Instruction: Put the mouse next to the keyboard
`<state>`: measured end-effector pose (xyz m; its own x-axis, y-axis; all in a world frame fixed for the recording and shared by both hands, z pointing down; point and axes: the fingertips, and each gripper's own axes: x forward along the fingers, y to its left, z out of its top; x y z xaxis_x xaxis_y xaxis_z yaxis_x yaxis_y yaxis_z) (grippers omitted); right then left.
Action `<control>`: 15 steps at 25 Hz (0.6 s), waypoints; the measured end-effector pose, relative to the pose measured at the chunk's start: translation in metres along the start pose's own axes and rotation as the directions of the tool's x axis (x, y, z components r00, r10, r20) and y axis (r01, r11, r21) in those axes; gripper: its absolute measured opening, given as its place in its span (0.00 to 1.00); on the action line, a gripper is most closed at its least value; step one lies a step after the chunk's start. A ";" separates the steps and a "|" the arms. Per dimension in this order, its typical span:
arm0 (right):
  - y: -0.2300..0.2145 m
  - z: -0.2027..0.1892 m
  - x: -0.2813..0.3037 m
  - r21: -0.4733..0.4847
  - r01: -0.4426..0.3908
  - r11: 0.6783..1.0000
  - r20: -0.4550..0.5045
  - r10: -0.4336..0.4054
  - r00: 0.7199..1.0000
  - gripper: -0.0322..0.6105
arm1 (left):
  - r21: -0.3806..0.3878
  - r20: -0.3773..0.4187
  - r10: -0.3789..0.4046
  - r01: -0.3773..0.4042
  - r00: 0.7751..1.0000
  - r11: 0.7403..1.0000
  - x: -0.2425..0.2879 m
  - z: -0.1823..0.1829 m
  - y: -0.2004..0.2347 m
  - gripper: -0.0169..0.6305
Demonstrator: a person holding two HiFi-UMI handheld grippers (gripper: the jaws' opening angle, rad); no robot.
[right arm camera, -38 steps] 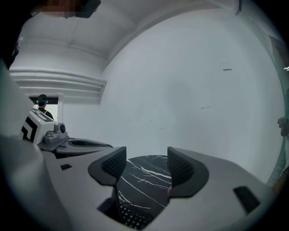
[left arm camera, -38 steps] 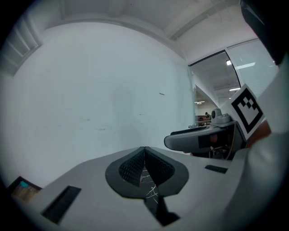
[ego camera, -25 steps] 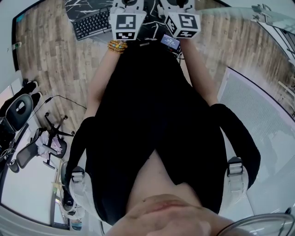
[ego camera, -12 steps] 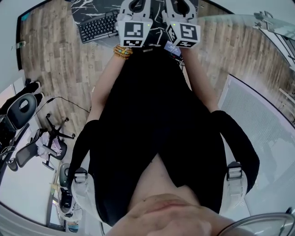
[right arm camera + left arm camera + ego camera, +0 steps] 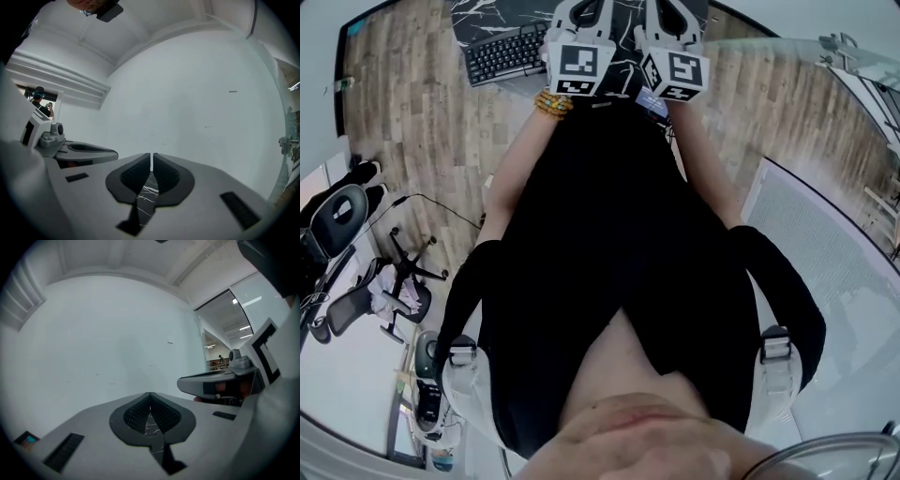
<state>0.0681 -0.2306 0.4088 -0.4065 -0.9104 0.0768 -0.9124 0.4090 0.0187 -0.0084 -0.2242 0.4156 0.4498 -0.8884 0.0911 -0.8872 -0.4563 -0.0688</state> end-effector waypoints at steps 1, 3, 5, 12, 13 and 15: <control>0.001 0.000 0.000 0.002 -0.001 1.000 0.000 0.001 1.000 0.11 | -0.002 -0.001 0.000 0.000 1.000 1.000 0.000 -0.001 0.000 0.05; 0.004 -0.001 0.002 0.003 -0.007 1.000 0.002 0.007 1.000 0.11 | -0.007 -0.002 0.000 0.000 1.000 1.000 0.001 -0.003 0.001 0.05; 0.007 -0.003 0.003 0.000 -0.018 1.000 0.000 0.018 1.000 0.11 | -0.009 -0.003 0.000 0.000 1.000 1.000 0.001 -0.005 0.001 0.05; 0.007 -0.008 0.003 -0.012 -0.029 1.000 -0.015 0.029 0.999 0.10 | -0.005 -0.010 0.002 -0.002 1.000 1.000 0.002 -0.005 0.007 0.05; 0.007 -0.008 0.003 -0.016 -0.026 1.000 -0.021 0.026 0.999 0.10 | -0.006 -0.011 0.001 -0.001 1.000 1.000 0.002 -0.005 0.007 0.05; 0.003 -0.011 0.002 -0.022 -0.013 1.000 -0.043 0.013 0.999 0.10 | -0.010 -0.012 -0.006 0.006 1.000 1.000 0.003 -0.005 0.004 0.05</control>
<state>0.0646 -0.2304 0.4199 -0.4154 -0.9017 0.1201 -0.9055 0.4225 0.0401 -0.0109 -0.2278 0.4206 0.4538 -0.8850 0.1036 -0.8856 -0.4609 -0.0581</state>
